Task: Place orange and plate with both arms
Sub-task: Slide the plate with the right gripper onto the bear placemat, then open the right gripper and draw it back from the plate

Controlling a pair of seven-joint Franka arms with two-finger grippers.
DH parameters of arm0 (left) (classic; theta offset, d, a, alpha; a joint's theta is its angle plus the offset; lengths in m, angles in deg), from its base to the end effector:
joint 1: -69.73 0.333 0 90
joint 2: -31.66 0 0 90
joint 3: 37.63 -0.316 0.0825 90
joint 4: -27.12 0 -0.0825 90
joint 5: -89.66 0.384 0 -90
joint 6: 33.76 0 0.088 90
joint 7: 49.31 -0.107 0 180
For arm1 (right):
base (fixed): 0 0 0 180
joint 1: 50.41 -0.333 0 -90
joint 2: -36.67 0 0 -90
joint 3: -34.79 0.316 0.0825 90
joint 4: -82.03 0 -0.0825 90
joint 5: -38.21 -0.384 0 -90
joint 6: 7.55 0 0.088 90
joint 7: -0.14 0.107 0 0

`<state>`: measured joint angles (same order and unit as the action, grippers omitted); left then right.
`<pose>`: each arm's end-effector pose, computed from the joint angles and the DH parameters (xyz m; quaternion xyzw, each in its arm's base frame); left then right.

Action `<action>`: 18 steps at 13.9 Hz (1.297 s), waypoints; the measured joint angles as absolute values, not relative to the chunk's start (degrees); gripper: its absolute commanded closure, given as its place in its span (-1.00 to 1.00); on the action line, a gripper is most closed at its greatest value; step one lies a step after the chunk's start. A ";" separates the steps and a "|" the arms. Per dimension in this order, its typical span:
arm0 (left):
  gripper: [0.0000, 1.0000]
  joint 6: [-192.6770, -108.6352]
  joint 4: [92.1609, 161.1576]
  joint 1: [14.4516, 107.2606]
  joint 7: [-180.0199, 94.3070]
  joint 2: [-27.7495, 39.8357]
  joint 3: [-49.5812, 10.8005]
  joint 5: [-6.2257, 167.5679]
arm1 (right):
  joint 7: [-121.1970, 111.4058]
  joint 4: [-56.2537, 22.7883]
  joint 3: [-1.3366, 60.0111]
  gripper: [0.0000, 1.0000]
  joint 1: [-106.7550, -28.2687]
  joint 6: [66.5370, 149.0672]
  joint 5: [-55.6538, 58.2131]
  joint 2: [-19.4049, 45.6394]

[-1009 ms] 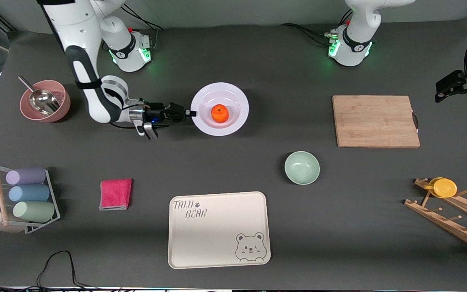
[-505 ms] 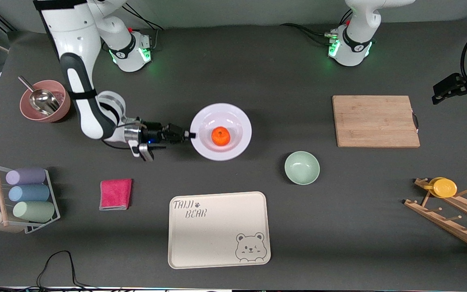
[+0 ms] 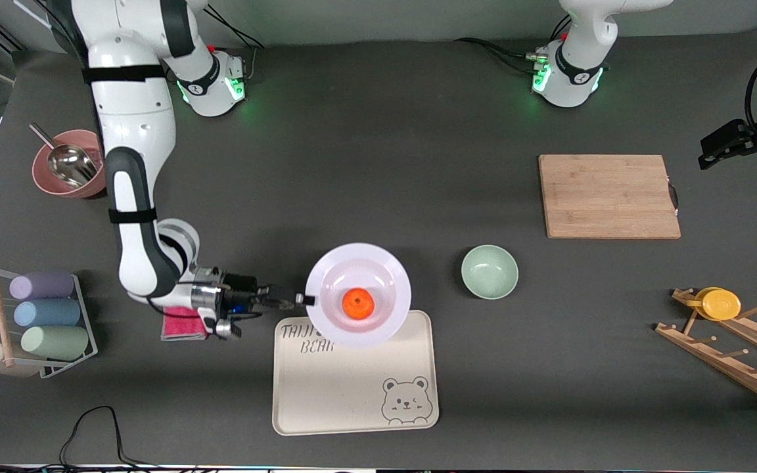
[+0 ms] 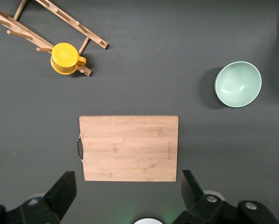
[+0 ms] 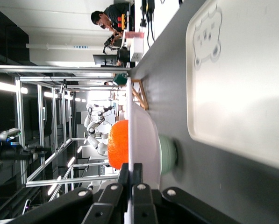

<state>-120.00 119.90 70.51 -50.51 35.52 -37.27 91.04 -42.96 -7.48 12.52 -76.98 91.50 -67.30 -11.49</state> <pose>0.5263 0.0064 0.6326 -0.9996 0.0063 0.0236 0.0119 0.6789 0.1898 0.2005 -0.7731 0.0387 -0.0395 0.6318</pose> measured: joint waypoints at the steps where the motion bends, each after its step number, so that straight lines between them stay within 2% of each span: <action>1: -1.00 -120.00 119.98 70.51 -50.50 35.53 -37.26 91.03 | -41.04 -2.76 12.52 1.00 -76.00 91.49 -67.30 -14.26; 3: -1.00 -120.00 120.15 70.51 -50.50 35.53 -37.26 91.00 | -37.95 5.08 12.54 1.00 -74.44 91.49 -67.61 -19.30; 5: -1.00 -120.00 120.26 70.51 -50.50 35.53 -37.23 90.97 | -37.26 9.32 12.57 1.00 -73.67 91.96 -67.93 -22.70; 12: -1.00 -120.03 120.30 70.48 -50.50 35.53 -37.04 90.93 | -40.76 11.03 12.78 1.00 -73.64 93.93 -71.30 -29.02; 18: -1.00 -120.03 120.38 70.48 -50.50 35.53 -37.04 90.92 | -44.66 11.82 12.84 0.99 -73.66 94.86 -71.72 -31.10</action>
<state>-120.03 120.38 70.48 -50.50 35.53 -37.04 90.92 -44.66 11.82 12.84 -73.66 94.86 -71.72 -31.10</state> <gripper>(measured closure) 0.000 0.960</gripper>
